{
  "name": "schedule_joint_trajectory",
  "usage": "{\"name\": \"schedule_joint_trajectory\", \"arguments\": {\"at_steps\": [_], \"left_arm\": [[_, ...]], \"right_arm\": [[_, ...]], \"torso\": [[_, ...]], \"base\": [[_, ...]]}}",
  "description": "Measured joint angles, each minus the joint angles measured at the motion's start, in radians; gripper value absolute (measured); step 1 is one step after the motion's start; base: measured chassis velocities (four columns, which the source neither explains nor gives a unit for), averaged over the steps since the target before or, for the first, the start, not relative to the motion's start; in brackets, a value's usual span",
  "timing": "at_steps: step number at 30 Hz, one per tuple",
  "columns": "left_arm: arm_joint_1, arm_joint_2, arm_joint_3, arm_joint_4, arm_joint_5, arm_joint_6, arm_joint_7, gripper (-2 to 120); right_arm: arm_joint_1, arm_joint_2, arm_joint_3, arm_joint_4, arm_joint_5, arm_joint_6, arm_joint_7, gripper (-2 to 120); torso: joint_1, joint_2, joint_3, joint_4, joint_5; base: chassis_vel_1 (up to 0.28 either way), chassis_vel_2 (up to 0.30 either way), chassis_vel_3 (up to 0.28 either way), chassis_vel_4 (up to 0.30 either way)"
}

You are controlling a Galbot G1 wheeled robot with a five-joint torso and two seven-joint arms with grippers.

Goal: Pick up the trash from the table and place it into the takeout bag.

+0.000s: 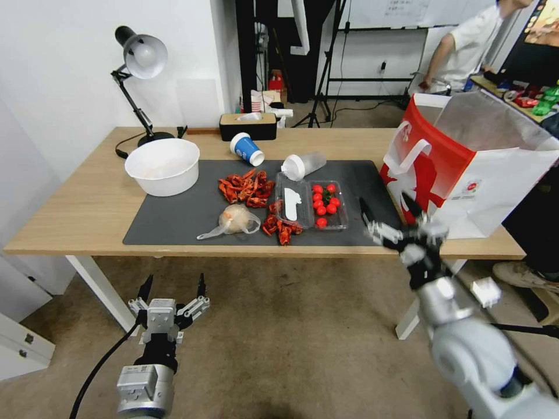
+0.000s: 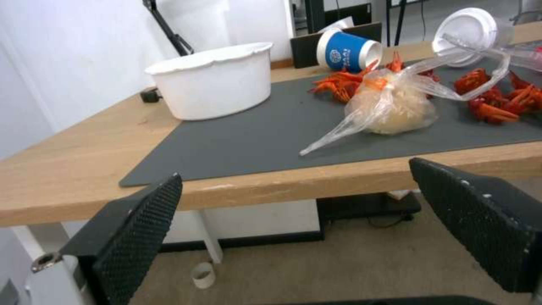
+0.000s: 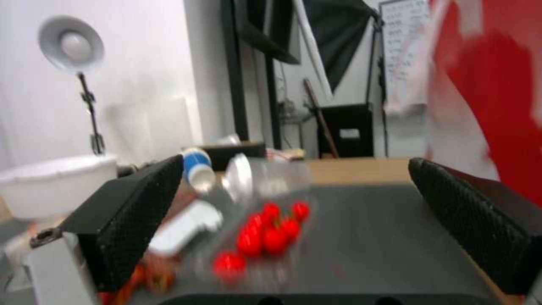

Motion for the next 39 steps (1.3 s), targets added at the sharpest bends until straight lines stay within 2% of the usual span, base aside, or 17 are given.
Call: {"name": "schedule_joint_trajectory", "arguments": {"at_steps": [1, 10, 39], "left_arm": [[-0.001, 0.001, 0.001, 0.002, -0.002, -0.001, 0.0, 100], [-0.003, 0.006, 0.002, 0.004, -0.01, -0.004, 0.001, 100], [-0.015, 0.01, -0.002, 0.02, -0.02, -0.009, 0.003, 100]], "right_arm": [[-0.044, 0.026, 0.001, -0.032, -0.035, 0.051, 0.001, 100], [-0.068, 0.072, -0.025, -0.097, -0.073, 0.053, 0.035, 100], [-0.069, 0.09, -0.032, -0.09, -0.077, 0.053, 0.05, 100]], "torso": [[0.0, 0.0, 0.0, 0.0001, -0.0001], [0.0, 0.0, 0.0, 0.0003, 0.0002], [0.0, 0.0, 0.0, 0.0001, 0.0002]], "base": [[0.0, 0.0, 0.0, 0.0], [0.0, 0.0, 0.0, 0.0], [0.0, 0.0, 0.0, 0.0]]}}
